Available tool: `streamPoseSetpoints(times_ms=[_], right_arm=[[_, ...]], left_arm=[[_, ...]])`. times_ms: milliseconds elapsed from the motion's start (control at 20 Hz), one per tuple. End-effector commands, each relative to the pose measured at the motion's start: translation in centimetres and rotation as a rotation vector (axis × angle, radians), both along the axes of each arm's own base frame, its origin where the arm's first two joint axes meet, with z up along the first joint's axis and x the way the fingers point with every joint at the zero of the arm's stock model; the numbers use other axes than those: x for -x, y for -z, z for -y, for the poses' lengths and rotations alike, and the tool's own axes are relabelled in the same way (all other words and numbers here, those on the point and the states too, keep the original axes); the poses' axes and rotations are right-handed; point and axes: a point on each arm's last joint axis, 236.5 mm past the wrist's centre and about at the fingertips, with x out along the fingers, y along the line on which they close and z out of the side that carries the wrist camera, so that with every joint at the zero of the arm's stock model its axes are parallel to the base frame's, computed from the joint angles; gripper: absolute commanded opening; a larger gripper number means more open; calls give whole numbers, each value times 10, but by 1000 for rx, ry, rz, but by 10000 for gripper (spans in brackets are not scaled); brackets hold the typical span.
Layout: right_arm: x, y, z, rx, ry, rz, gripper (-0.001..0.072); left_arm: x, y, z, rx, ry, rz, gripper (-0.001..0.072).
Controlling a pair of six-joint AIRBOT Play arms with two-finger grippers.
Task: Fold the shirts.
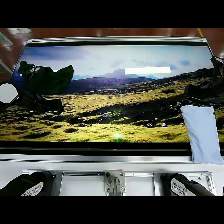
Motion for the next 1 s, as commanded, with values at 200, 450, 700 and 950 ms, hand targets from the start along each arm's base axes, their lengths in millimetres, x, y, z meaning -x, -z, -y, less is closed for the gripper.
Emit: streamPoseSetpoints(times_ms=[200,450,700,950], right_arm=[[0,0,0,0,0,0,638],[0,0,0,0,0,0,638],[0,0,0,0,0,0,637],[-19,-7,0,-3,10,84,638]], left_arm=[[0,0,0,0,0,1,705],[0,0,0,0,0,1,705],[0,0,0,0,0,1,705],[-42,-13,21,92,-7,168,706]])
